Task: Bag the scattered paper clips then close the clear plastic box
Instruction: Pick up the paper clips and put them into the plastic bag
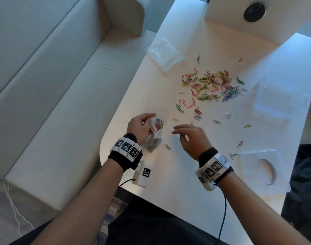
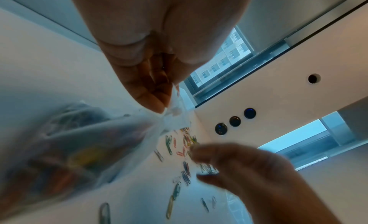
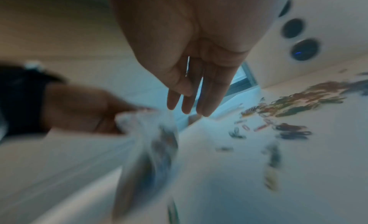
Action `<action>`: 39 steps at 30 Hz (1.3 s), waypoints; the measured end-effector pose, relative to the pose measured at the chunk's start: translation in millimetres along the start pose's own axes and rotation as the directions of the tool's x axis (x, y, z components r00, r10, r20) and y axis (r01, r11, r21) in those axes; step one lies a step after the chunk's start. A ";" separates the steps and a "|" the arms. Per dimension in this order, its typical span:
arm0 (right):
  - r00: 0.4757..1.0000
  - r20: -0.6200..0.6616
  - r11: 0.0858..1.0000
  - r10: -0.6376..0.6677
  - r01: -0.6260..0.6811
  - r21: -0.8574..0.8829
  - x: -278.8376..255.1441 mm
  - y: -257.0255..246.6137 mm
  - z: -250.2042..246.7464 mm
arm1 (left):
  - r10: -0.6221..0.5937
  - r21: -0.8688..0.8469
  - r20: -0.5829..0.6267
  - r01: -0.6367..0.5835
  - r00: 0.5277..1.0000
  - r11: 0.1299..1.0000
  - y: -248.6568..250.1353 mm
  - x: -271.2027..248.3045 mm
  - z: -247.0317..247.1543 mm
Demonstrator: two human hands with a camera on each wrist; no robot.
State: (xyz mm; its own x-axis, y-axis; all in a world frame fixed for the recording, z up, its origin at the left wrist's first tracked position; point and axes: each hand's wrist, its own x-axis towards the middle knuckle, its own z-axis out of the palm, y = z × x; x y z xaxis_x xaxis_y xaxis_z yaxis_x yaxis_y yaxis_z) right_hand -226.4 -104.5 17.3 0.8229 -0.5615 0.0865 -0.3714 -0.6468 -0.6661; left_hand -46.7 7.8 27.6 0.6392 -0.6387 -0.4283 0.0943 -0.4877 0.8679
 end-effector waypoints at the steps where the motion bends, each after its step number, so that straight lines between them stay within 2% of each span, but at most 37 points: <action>1: 0.986 0.142 0.988 -0.088 0.104 -0.111 -11.3 7.3 11.6 | -0.001 0.002 -0.020 0.001 1.000 1.000 -2.4 2.1 -6.9; 2: 0.940 0.306 0.951 -0.153 0.224 -0.214 -23.6 15.3 24.3 | -0.007 -0.001 -0.035 0.007 0.999 1.000 -5.0 4.5 -13.5; 4: 0.813 0.560 0.859 -0.161 0.394 -0.325 -41.5 33.3 43.7 | -0.019 -0.018 -0.058 0.018 0.998 1.000 -8.5 9.3 -23.8; 5: 0.769 0.624 0.829 -0.139 0.434 -0.351 -43.6 42.2 47.3 | -0.026 -0.026 -0.067 0.025 0.997 0.999 -9.9 11.2 -27.4; 7: 0.739 0.656 0.758 -0.153 0.514 -0.402 -35.8 58.9 46.8 | -0.040 -0.038 -0.082 0.037 0.996 0.999 -10.1 13.1 -31.2; 10: 0.759 0.635 0.684 -0.141 0.539 -0.492 -7.8 77.5 35.7 | -0.051 -0.062 -0.096 0.045 0.994 0.997 -10.8 12.2 -29.1; 13: 0.830 0.557 0.678 -0.028 0.426 -0.600 27.9 89.6 21.7 | -0.054 -0.083 -0.090 0.047 0.994 0.995 -10.6 9.5 -22.3; 15: 0.858 0.511 0.685 0.058 0.338 -0.646 49.8 93.9 12.7 | -0.057 -0.082 -0.072 0.051 0.996 0.995 -11.3 8.0 -18.2; 20: 0.829 0.530 0.738 0.178 0.244 -0.629 84.9 109.4 -2.2 | -0.063 -0.078 -0.034 0.061 0.997 0.995 -9.9 7.4 -11.9; 23: 0.841 0.486 0.759 0.236 0.153 -0.633 87.3 109.8 -7.1 | -0.072 -0.067 -0.039 0.069 0.997 0.995 -10.0 8.9 -11.1; 25: 0.864 0.442 0.790 0.241 0.091 -0.607 78.7 107.5 -6.4 | -0.082 -0.072 -0.039 0.079 0.996 0.994 -9.5 9.6 -11.1; 30: 0.880 0.419 0.824 0.225 0.058 -0.563 41.8 95.0 -1.4 | -0.101 -0.080 -0.030 0.098 0.994 0.992 -5.6 6.8 -8.0; 32: 0.917 0.346 0.877 0.197 -0.007 -0.481 34.8 92.0 -0.9 | -0.108 -0.066 -0.020 0.106 0.994 0.992 -5.4 6.6 -5.2; 35: 0.969 0.247 0.861 0.001 0.125 -0.493 28.9 99.0 0.5 | -0.123 -0.049 -0.004 0.122 0.992 0.991 -5.5 5.6 1.4; 39: 0.986 0.162 0.899 0.033 0.042 -0.436 34.1 100.1 -11.8 | -0.122 -0.045 0.010 0.123 0.992 0.991 -3.3 -0.1 10.7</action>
State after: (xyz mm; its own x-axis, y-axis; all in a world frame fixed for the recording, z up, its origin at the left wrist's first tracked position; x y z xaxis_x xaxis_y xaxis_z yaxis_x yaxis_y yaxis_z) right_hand -240.6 -194.4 -37.7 0.8691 -0.4913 -0.0567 -0.4870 -0.8300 -0.2720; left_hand -55.3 3.1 22.1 0.6151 -0.5802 -0.5338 0.2063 -0.5350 0.8193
